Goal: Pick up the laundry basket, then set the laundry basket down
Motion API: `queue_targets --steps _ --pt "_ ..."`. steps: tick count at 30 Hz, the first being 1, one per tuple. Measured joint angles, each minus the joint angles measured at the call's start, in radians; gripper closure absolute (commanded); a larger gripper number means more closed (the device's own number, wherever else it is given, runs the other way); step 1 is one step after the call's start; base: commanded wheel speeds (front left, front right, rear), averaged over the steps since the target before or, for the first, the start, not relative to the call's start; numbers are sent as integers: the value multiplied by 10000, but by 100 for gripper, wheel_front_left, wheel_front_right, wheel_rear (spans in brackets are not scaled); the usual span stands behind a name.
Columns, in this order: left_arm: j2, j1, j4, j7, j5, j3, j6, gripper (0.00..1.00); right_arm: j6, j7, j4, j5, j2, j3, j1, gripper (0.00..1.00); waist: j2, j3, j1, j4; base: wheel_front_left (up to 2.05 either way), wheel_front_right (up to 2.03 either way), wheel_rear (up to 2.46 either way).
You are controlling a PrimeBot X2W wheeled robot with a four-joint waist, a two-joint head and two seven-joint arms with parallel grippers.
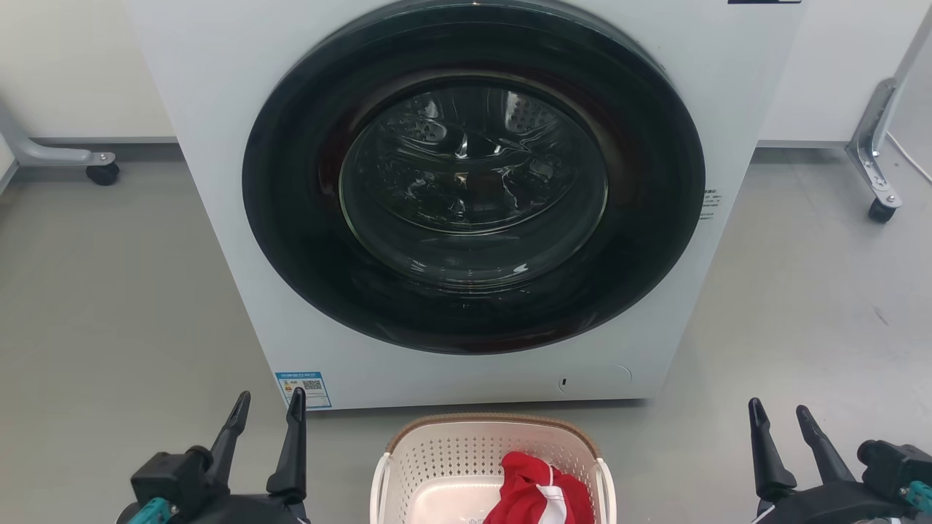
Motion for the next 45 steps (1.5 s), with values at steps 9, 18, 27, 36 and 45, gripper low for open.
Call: queue_targets --steps 9,18,27,36,45 --pt "29 0 261 -268 1120 -236 263 0 -176 -303 272 -1058 -109 301 -17 0 0 -16 0 23 0 0 0" --pt "40 -1 460 -543 2036 -341 481 0 -366 -616 493 -2029 -174 554 -24 0 0 -42 0 25 0 0 0" --pt "40 0 692 -527 2163 -337 508 0 -435 -616 698 -2128 -176 441 -21 0 0 -39 0 30 0 0 0" --pt "10 0 872 -424 2140 -337 510 0 -433 -616 775 -2128 -176 395 -20 0 0 -32 0 38 0 0 0" --pt "2 0 957 -351 2105 -341 510 0 -399 -616 798 -2130 -171 357 -21 0 0 -14 0 29 0 0 0"
